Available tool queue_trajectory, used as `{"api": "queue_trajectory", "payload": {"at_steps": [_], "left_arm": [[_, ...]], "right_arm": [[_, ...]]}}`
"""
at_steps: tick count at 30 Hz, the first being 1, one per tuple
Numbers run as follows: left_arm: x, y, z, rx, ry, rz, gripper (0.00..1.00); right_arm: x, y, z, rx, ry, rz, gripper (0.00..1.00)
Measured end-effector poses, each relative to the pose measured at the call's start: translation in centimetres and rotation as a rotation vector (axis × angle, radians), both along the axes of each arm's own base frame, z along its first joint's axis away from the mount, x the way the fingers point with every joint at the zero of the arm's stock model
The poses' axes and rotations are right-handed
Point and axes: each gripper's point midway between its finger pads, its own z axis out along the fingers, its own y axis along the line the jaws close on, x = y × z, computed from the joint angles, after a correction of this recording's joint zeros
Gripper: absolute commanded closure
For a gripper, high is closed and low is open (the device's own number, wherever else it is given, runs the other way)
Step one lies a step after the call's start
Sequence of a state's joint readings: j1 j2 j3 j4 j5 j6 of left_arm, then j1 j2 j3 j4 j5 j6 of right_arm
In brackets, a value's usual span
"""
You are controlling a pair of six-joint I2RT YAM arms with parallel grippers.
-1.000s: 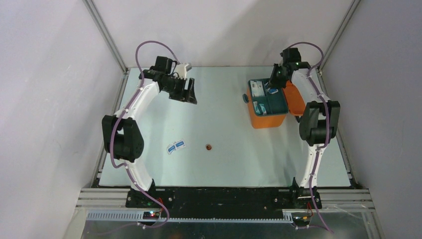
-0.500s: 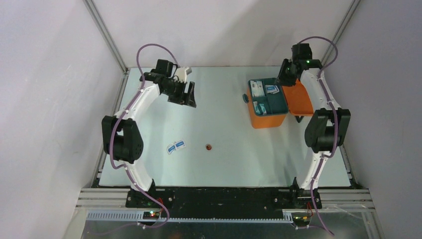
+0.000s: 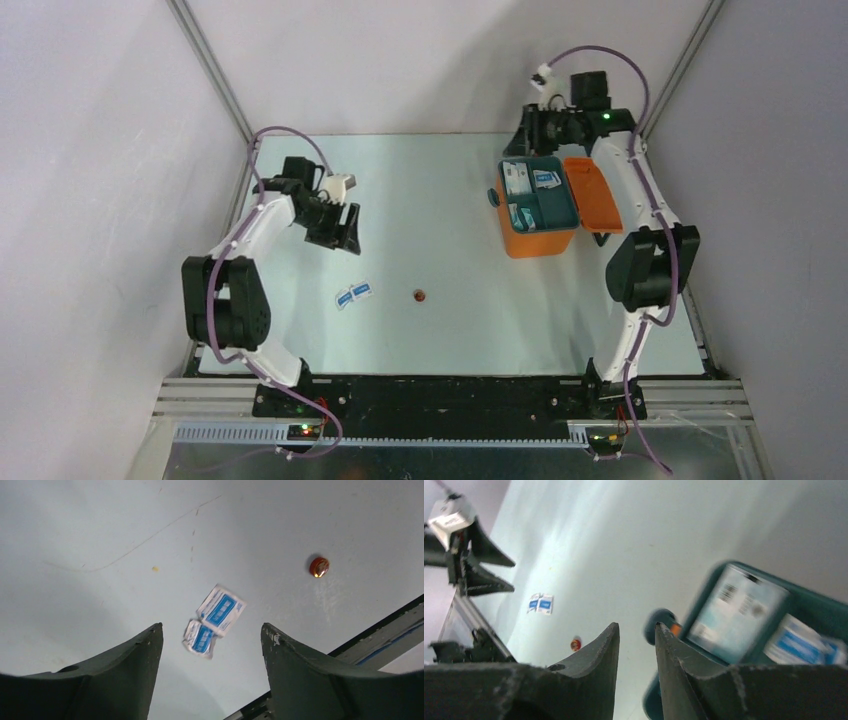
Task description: Organize the medicine kit
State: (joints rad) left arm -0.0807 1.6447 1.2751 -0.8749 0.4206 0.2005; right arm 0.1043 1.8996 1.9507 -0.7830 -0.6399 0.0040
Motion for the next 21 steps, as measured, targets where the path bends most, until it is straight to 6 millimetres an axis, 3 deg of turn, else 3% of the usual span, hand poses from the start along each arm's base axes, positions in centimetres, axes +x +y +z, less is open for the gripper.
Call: {"api": "queue_trajectory", "payload": {"at_steps": [5, 9, 16, 21], "left_arm": [[-1.9, 1.8, -0.6, 0.045, 0.001, -0.041, 0.37], [-3.9, 2.2, -2.3, 0.076, 0.059, -0.098, 0.46], [-6.2, 3.2, -4.2, 0.188, 0.107, -0.222, 0.56], [-6.8, 3.7, -5.2, 0.235, 0.144, -0.261, 0.53]], "right_arm": [[-1.8, 6.8, -0.1, 0.021, -0.041, 0.227, 0.63], [-3.3, 10.3, -1.8, 0.033, -0.003, 0.328, 0.63], [-3.0, 9.9, -2.6, 0.031, 0.018, 0.319, 0.63], [-2.5, 9.2, -2.7, 0.023, 0.016, 0.297, 0.63]]}}
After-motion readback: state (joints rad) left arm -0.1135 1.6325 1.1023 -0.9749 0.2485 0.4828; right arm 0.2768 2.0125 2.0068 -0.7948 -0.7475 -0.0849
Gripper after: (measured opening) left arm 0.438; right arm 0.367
